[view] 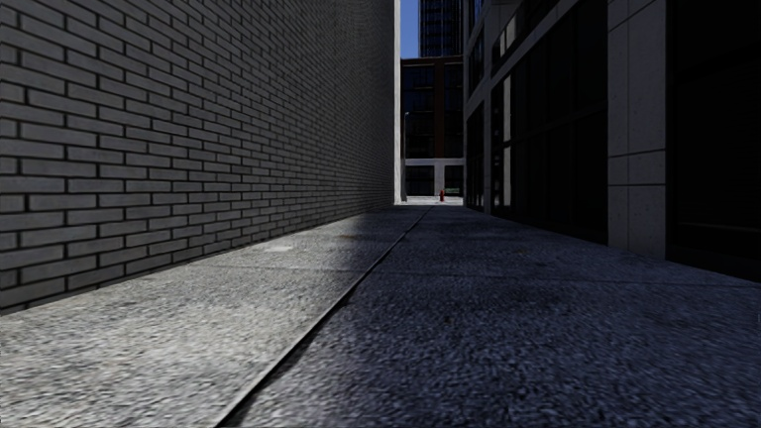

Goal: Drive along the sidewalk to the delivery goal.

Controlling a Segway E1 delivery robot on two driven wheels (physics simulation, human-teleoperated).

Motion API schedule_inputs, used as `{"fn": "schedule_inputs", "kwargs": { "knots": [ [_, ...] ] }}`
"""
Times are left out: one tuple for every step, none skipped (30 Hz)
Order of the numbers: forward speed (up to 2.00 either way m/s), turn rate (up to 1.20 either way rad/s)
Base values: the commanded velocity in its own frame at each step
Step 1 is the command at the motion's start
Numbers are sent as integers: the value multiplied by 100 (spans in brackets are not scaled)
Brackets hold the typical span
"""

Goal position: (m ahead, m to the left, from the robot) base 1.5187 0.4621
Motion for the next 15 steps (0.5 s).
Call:
{"fn": "schedule_inputs", "kwargs": {
  "knots": [
    [198,0],
    [194,0],
    [193,0],
    [193,0],
    [193,0],
    [193,0],
    [193,0],
    [193,0],
    [193,0],
    [193,0],
    [192,0],
    [192,0],
    [192,0],
    [192,0],
    [192,0]
  ]
}}
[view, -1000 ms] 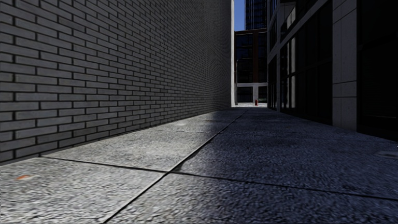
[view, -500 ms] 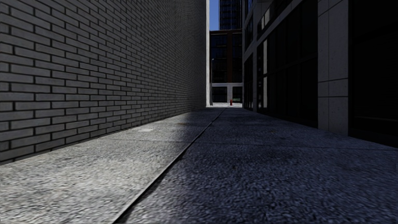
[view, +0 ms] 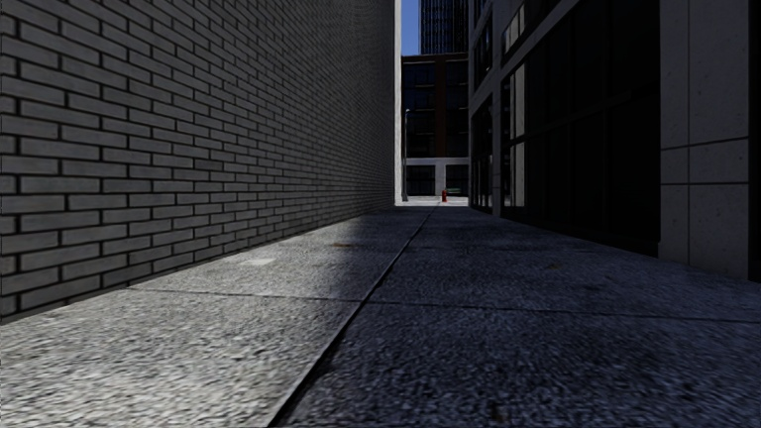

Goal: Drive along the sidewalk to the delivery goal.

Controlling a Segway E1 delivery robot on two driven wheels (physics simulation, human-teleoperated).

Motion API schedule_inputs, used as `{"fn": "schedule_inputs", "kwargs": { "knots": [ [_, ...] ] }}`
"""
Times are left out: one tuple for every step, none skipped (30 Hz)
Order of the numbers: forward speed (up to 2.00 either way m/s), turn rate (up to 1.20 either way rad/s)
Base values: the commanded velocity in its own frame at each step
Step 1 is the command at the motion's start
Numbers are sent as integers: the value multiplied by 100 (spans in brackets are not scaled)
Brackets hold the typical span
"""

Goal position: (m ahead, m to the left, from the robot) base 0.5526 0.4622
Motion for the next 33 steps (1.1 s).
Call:
{"fn": "schedule_inputs", "kwargs": {
  "knots": [
    [192,0],
    [192,0],
    [192,0],
    [192,0],
    [192,0],
    [192,0],
    [192,0],
    [192,0],
    [192,0],
    [192,0],
    [192,0],
    [192,0],
    [192,0],
    [191,0],
    [129,0],
    [0,0],
    [0,0],
    [0,0],
    [0,0],
    [0,0],
    [0,0],
    [0,0],
    [0,0],
    [0,0],
    [0,0],
    [0,0],
    [0,0],
    [0,0],
    [0,0],
    [0,0],
    [0,0],
    [0,0],
    [0,0]
  ]
}}
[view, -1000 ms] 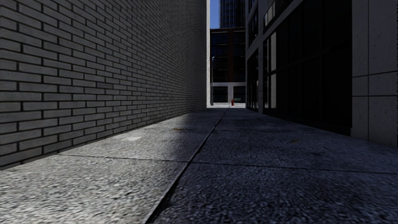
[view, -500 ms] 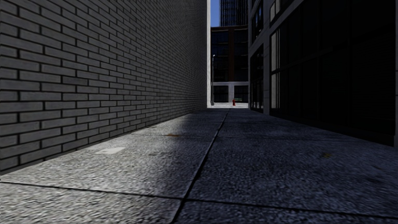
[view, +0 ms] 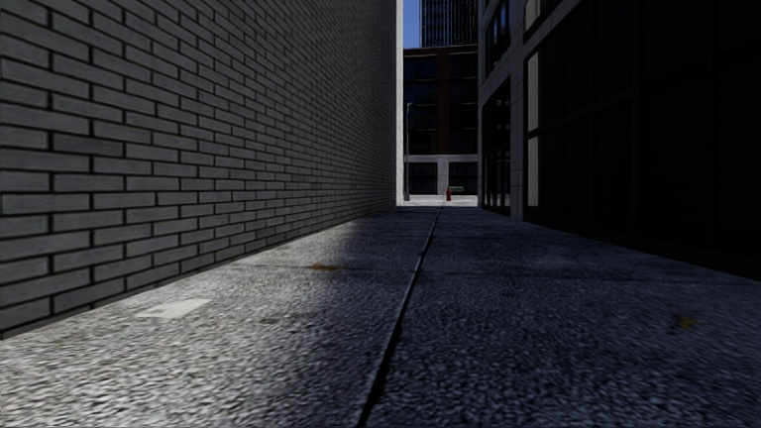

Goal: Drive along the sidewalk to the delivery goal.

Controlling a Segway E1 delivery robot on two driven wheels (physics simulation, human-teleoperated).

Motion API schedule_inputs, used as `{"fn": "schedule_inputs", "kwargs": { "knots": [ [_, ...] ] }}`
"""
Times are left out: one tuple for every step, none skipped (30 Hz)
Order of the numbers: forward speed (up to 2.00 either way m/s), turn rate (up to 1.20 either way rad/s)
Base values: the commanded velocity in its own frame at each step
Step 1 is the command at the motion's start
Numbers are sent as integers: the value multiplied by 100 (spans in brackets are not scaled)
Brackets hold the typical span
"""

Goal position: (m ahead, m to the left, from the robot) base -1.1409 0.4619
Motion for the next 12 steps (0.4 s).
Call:
{"fn": "schedule_inputs", "kwargs": {
  "knots": [
    [0,0],
    [0,0],
    [0,0],
    [0,0],
    [0,0],
    [0,0],
    [0,0],
    [0,0],
    [0,0],
    [0,0],
    [0,0],
    [0,0]
  ]
}}
